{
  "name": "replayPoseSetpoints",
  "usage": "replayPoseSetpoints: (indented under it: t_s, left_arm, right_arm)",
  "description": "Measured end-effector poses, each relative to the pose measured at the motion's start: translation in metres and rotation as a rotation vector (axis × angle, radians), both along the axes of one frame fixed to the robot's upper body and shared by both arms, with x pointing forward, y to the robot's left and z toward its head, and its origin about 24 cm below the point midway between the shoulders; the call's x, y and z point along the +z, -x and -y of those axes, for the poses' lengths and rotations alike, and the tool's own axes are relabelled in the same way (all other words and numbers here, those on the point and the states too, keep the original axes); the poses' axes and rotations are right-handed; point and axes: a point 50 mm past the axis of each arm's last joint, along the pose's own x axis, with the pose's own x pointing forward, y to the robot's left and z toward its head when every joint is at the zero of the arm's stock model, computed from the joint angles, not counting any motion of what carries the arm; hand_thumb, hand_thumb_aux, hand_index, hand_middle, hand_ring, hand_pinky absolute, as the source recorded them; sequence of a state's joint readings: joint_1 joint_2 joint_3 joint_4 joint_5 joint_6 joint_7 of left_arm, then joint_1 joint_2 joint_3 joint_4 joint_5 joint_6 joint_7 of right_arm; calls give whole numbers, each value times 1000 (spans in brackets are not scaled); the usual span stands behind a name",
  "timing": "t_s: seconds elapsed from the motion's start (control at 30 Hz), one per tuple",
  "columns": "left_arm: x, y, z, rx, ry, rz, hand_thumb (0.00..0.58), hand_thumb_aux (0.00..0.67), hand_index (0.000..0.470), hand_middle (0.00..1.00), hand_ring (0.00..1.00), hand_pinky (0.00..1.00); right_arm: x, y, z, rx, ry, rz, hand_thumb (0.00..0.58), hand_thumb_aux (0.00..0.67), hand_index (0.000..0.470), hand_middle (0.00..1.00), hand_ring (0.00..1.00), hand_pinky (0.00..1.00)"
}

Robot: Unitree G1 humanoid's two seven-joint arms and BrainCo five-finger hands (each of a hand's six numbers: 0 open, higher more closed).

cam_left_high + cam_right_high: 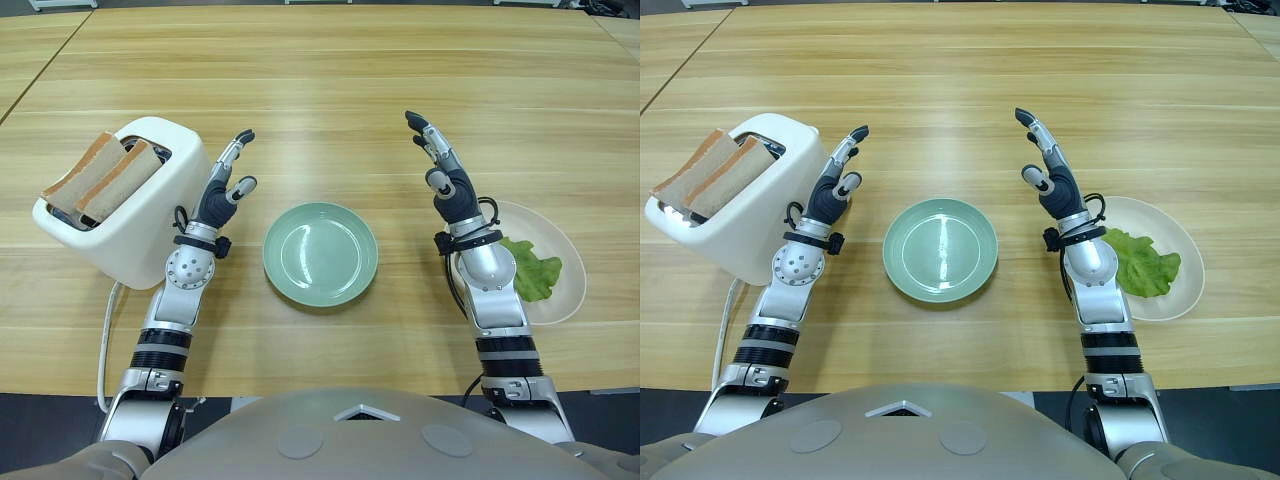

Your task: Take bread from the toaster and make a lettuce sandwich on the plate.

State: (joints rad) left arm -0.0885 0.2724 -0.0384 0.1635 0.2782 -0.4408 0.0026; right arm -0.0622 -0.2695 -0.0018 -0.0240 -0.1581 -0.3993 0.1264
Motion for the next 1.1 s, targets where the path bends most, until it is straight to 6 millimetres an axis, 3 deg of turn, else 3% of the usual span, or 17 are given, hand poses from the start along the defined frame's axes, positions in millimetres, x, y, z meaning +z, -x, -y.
replayPoseSetpoints:
  t_s: [0.47, 0.6, 0.67, 0.73, 0.77, 0.93, 1.0, 1.03, 1.1]
  left_arm:
    - [7, 2, 0, -18, -14, 40, 0, 0, 0, 0, 0, 0]
    - [84, 16, 0, -52, -55, 347, 0, 0, 0, 0, 0, 0]
    - [124, 21, -17, -17, -97, 430, 0, 0, 0, 0, 0, 0]
    - [170, 25, -46, 77, -219, 479, 0, 0, 0, 0, 0, 0]
    - [178, 25, -58, 113, -299, 432, 0, 0, 0, 0, 0, 0]
    - [172, 23, -136, 379, -560, -9, 14, 8, 6, 0, 0, 0]
    - [165, 24, -161, 496, -683, -120, 87, 53, 37, 0, 0, 0]
    - [161, 25, -170, 532, -724, -171, 156, 97, 68, 0, 0, 0]
    - [148, 26, -176, 540, -769, -252, 268, 179, 125, 0, 0, 0]
  right_arm:
    - [0, 0, -1, -5, -10, 0, 0, 0, 0, 0, 0, 0]
    - [0, -3, -8, 7, -5, 0, 0, 0, 0, 0, 0, 0]
    - [3, -6, -11, 9, -6, 13, 0, 0, 0, 0, 0, 0]
    - [5, -8, -14, 9, -5, 22, 0, 0, 0, 0, 0, 0]
    - [5, -8, -15, 9, -9, 25, 0, 0, 0, 0, 0, 0]
    - [6, -8, -18, 2, -8, 34, 0, 0, 0, 0, 0, 0]
    - [7, -8, -18, 0, -2, 36, 0, 0, 0, 0, 0, 0]
    - [7, -8, -17, -2, -2, 35, 0, 0, 0, 0, 0, 0]
    - [7, -8, -17, -5, -2, 35, 0, 0, 0, 0, 0, 0]
